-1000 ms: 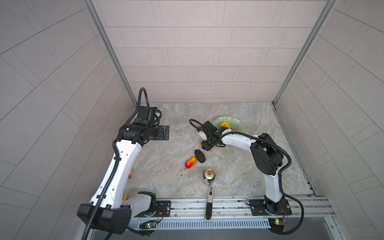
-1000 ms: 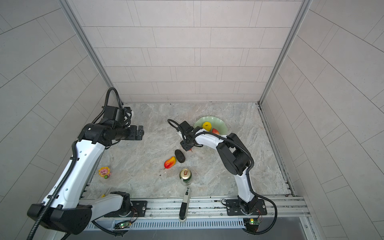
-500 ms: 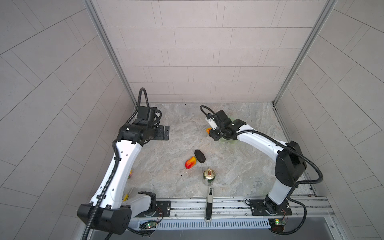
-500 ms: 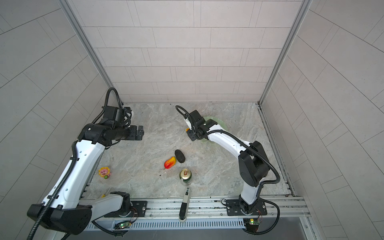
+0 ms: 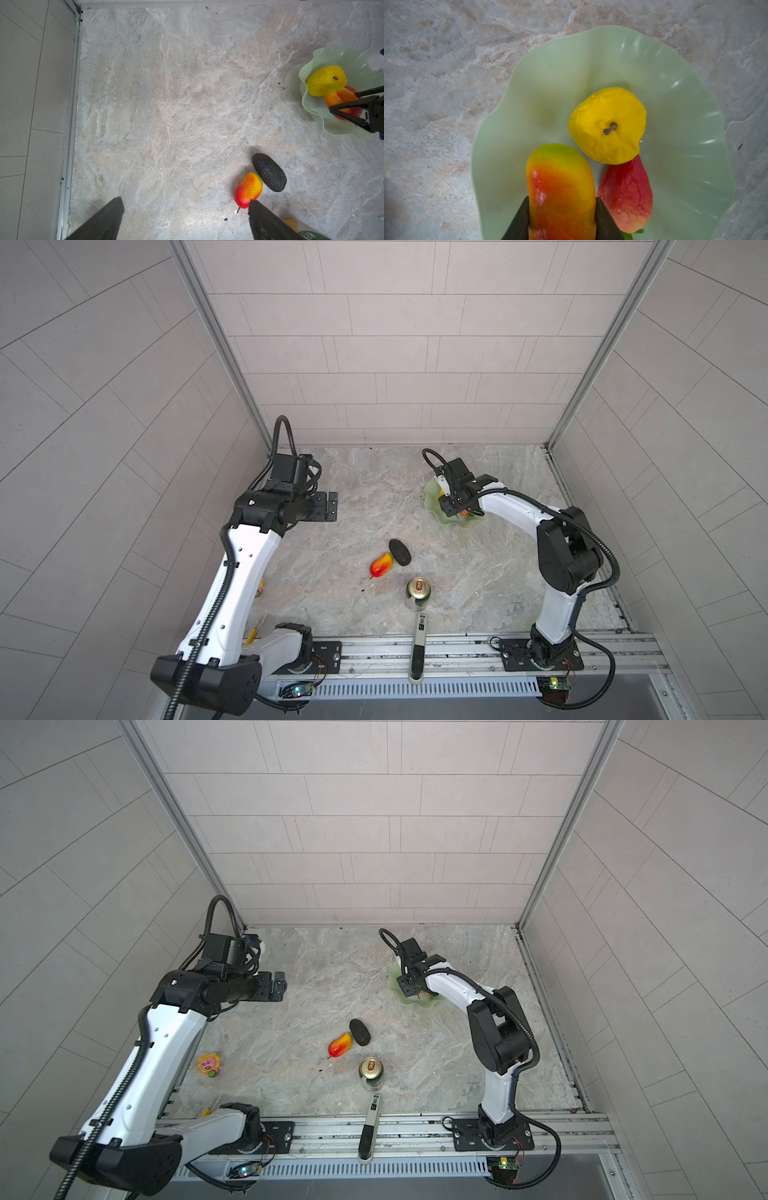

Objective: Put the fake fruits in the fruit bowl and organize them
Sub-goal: 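Place the mango into the green bowl and open the right gripper, then move the right gripper to the dark avocado and grasp it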

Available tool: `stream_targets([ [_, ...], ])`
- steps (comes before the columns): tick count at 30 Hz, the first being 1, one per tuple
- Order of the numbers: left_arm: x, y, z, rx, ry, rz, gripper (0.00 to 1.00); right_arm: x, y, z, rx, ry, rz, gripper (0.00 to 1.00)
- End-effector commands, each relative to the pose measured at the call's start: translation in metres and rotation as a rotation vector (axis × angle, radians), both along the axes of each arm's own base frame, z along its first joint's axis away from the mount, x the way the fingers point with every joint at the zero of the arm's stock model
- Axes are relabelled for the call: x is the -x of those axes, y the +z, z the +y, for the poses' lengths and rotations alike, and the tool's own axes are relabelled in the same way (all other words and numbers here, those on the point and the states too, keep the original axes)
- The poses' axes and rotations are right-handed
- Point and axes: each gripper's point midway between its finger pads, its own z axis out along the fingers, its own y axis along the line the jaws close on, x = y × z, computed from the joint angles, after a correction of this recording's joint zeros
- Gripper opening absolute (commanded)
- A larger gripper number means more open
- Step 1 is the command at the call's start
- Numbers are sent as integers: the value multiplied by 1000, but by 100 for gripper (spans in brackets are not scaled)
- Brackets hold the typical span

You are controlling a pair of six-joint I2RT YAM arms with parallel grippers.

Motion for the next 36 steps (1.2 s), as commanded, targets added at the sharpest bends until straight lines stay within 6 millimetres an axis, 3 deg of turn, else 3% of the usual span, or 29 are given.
stream_targets([
  [1,4,-1,1,0,4,6,100,-6,5,4,3,16,-25,42],
  [9,1,-3,1,-5,1,11,100,-4,14,4,14,27,-29,55],
  [12,0,-3,1,-6,1,12,100,3,34,11,8,55,-56,58],
  [16,-2,-3,1,-10,-1,11,100,28,58,47,-73,170,-73,77],
  [19,-3,-4,0,-9,-3,13,100,56,60,82,-157,282,-46,84],
  [23,-3,-5,0,-4,-3,16,100,86,43,119,-186,391,26,86],
  [26,-1,-5,0,-5,-5,14,100,97,21,138,-190,428,90,87],
  [32,6,-5,5,-28,0,8,100,114,-17,167,-277,472,207,87],
  [36,9,-5,8,-40,3,3,100,124,-38,174,-290,470,264,86],
])
